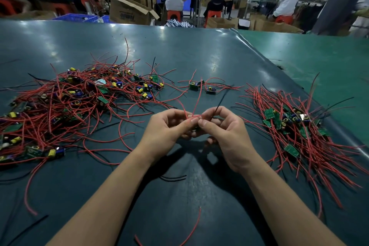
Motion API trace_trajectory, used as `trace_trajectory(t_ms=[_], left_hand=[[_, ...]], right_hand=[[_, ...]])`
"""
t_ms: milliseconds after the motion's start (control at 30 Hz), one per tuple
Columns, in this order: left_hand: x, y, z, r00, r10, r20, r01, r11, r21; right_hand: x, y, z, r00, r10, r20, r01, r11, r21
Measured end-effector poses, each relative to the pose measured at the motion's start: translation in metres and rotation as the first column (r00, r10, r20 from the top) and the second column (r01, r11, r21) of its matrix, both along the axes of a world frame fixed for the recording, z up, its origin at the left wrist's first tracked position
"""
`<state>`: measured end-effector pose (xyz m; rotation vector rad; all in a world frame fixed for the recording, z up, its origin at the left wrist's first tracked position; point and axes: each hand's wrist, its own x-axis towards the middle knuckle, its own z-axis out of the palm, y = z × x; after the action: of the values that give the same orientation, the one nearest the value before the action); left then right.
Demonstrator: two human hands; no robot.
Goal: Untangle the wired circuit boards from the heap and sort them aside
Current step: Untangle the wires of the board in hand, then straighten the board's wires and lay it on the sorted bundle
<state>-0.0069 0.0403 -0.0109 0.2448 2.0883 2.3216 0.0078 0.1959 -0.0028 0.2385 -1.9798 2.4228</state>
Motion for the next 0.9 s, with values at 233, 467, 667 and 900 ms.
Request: trace_trajectory(t_ms=[233, 467, 667, 900], left_hand=[[-0.001, 0.0018, -0.0021, 0.981, 0.18, -0.075, -0.178, 0.983, 0.037], [-0.0033, 0.0021, -0.0064, 0.992, 0.123, -0.027, -0.117, 0.977, 0.177], [-0.0038, 0.0008, -0.0044, 0.998, 0.056, 0.027, -0.062, 0.945, 0.323], [0.0002, 0.0009, -0.0024, 0.999, 0.035, 0.017, -0.039, 0.963, 0.268]], right_hand=[[-0.0029, -0.0015, -0.0017, 0.993, -0.118, -0.016, 0.117, 0.992, -0.051], [-0.0049, 0.0002, -0.0037, 0.998, -0.047, 0.032, 0.05, 0.992, -0.12], [-0.0057, -0.0006, -0.0057, 0.999, 0.007, 0.039, -0.001, 0.986, -0.167], [-0.0037, -0.0024, -0.0029, 0.999, -0.043, 0.019, 0.044, 0.993, -0.106]])
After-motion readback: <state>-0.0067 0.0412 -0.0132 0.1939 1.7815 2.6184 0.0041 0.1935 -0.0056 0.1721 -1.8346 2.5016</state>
